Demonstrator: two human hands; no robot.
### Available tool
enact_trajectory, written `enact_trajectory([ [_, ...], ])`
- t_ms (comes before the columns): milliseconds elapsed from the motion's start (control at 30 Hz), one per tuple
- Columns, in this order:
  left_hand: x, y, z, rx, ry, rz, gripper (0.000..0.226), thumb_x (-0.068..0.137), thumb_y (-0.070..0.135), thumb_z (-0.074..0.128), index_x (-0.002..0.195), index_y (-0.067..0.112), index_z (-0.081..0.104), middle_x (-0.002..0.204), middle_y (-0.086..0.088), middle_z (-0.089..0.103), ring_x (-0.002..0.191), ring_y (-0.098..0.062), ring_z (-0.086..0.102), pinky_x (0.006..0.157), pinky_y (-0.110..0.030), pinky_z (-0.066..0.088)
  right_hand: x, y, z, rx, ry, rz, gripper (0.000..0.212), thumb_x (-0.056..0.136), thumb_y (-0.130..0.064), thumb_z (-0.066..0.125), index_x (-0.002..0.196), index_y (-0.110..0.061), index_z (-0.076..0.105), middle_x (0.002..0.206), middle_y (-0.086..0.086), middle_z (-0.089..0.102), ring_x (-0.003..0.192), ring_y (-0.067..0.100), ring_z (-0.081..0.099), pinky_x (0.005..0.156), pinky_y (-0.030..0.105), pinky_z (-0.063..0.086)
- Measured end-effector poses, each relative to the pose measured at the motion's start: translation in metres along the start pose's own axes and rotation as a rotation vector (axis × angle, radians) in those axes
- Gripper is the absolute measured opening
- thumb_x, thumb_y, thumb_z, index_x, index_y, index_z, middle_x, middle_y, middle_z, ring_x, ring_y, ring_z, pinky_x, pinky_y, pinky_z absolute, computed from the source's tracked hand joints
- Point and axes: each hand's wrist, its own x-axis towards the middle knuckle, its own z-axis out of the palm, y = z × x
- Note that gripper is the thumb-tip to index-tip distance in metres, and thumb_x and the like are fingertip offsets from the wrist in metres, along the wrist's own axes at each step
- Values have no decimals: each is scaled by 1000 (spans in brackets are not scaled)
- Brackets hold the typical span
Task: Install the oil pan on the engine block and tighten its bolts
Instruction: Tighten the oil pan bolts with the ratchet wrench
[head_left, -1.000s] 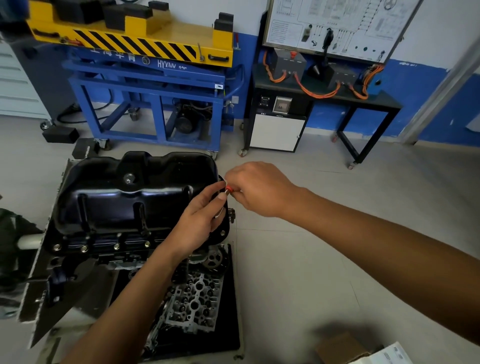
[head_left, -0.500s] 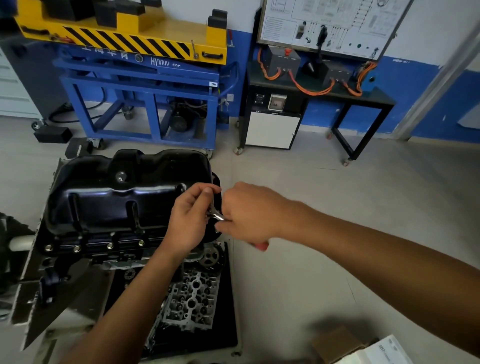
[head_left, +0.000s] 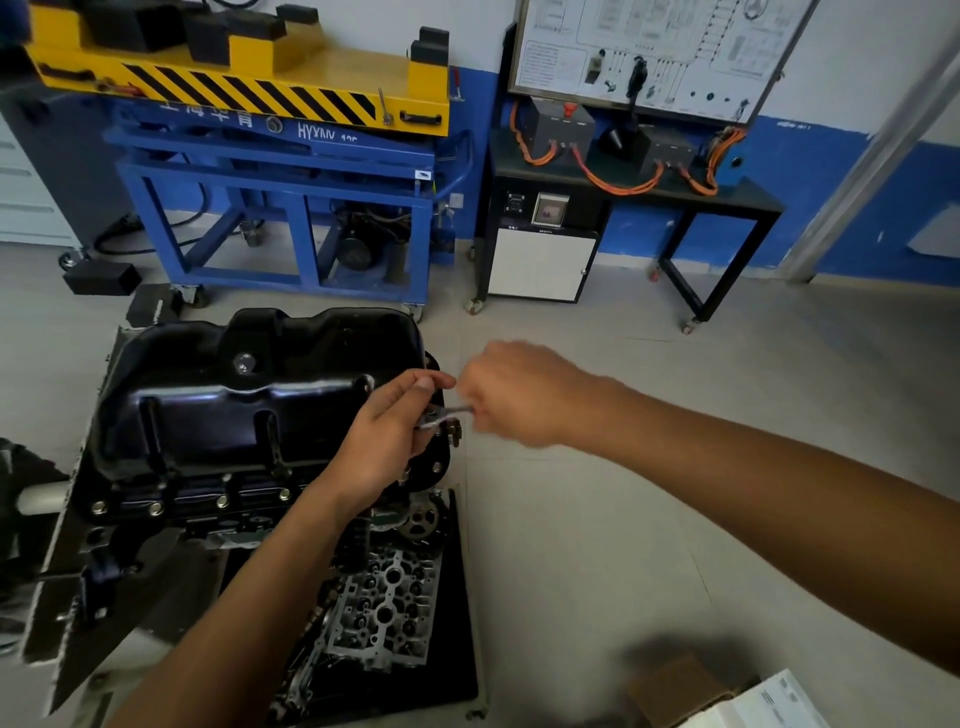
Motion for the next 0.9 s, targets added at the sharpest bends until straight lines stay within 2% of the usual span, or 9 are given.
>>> enact_trajectory([
  [100,0,0,3,-19,-56,-25,31,108,23,38,127,12,61,55,10,42,51,-3,41,52,-12,38,17,14,4,-143,183,-50,16,96,-9,54,84,-16,62,80,1,57,76,25,59,58,35,43],
  [200,-5,2,2,-61,-81,-2,38,105,33,47,138,13,53,60,2,40,51,0,46,55,-17,23,23,16,18,-77,237,-124,18,95,-7,51,98,-14,67,101,-1,65,94,22,59,69,39,49],
  [267,-8,3,1,-16,-97,48,50,97,41,55,140,16,50,59,4,40,52,-7,38,55,-14,30,20,14,23,0,306,-144,15,94,-12,54,92,-13,69,95,-1,66,89,21,58,64,37,48],
  [333,-8,1,0,7,-56,73,54,91,42,57,139,18,51,58,0,37,52,-16,29,52,-36,21,15,13,28,22,352,-124,13,92,-16,58,82,-14,67,87,-3,64,82,20,55,57,31,38],
  [367,-7,0,0,-9,-30,79,51,91,42,57,137,18,53,58,-3,35,52,-17,28,52,-39,19,13,10,30,26,366,-105,16,91,-18,59,76,-15,63,81,-4,62,78,19,53,56,30,34],
  [467,-6,-3,-5,-39,23,83,38,94,36,61,129,21,59,57,-2,39,47,-12,30,47,-30,23,7,2,27,65,407,-69,30,88,-23,64,64,-21,47,68,-7,49,69,20,50,54,31,35],
  [567,-4,-1,-7,-57,69,58,30,91,30,53,119,26,64,53,9,45,43,-7,34,42,-21,29,-2,-2,25,38,367,-37,33,91,-37,64,65,-17,58,66,0,55,60,20,44,53,32,35],
  [633,-3,0,-3,-39,92,59,25,97,23,50,117,26,65,51,9,42,41,-8,32,40,-21,29,-11,-1,25,41,309,-35,37,94,-42,61,64,-23,51,66,0,55,58,20,43,55,31,31],
  [900,-4,8,7,-35,178,-14,41,100,-5,35,117,15,67,45,11,36,37,-4,28,39,-17,28,-31,-2,33,98,270,-101,52,96,-30,59,54,-23,29,52,-5,39,46,21,37,56,28,28],
])
